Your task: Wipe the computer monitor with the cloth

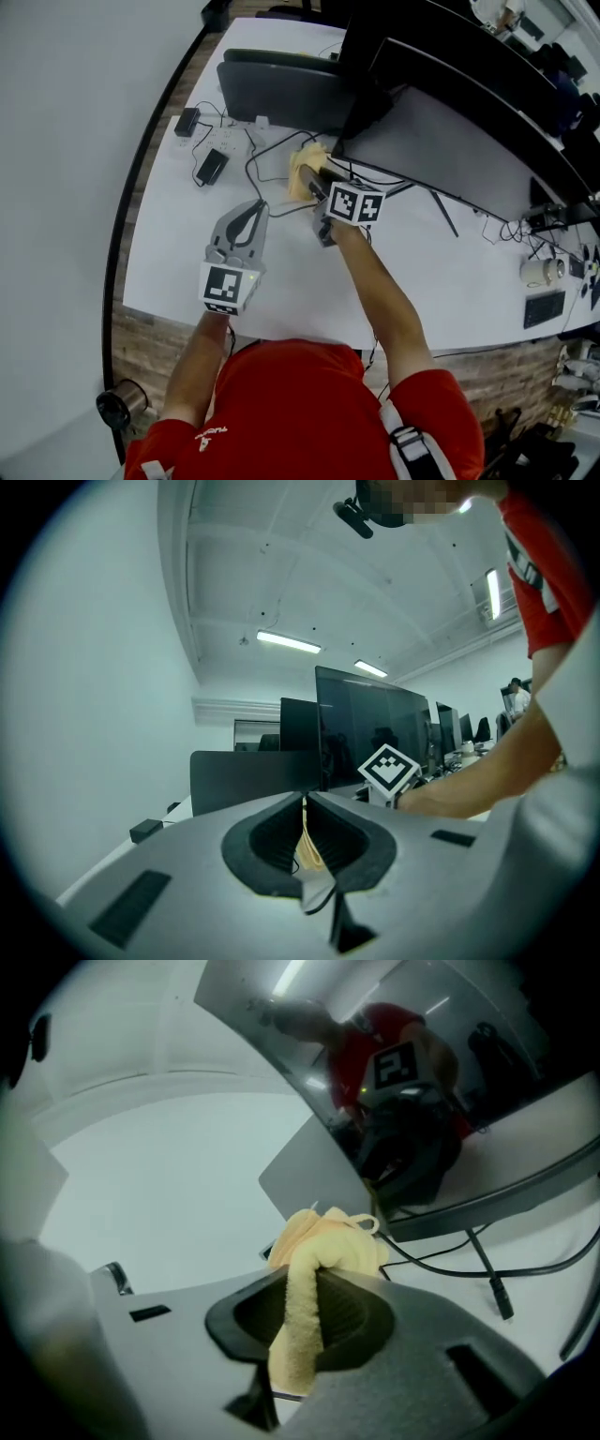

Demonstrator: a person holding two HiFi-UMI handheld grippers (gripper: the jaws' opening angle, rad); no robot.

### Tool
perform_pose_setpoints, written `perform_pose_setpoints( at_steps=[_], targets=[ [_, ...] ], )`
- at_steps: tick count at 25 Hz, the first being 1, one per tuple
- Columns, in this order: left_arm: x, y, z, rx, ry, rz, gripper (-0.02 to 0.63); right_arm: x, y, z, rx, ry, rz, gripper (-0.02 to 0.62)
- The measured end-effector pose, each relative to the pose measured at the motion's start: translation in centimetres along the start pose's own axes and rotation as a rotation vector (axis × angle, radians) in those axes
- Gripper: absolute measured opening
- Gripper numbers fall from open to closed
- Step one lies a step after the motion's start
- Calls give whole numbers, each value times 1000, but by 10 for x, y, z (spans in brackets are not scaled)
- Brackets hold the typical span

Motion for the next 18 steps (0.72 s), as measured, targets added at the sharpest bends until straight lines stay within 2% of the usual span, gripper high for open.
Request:
perform_pose_setpoints(
  at_steps=[5, 8, 14, 18],
  targets=[
    [8, 5, 9, -8, 2, -29, 15, 10, -45, -22, 97, 49, -156, 64],
    [15, 7, 17, -14, 20, -35, 15, 18, -69, -44, 115, 116, -283, 64],
    [28, 16, 26, -27, 53, -39, 15, 30, -100, -93, 72, 247, -481, 64],
    [32, 28, 31, -49, 61, -42, 15, 34, -108, -118, 27, 295, -538, 63]
  ],
)
Point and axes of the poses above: the fingertips, and each gripper's own axes: z forward along the fingers, y to its right, x out of its top, the point moved 7 cm from there along -z, backward along the fingers, and after that the axes turned 10 degrees about -z, right-handed, at the moved point
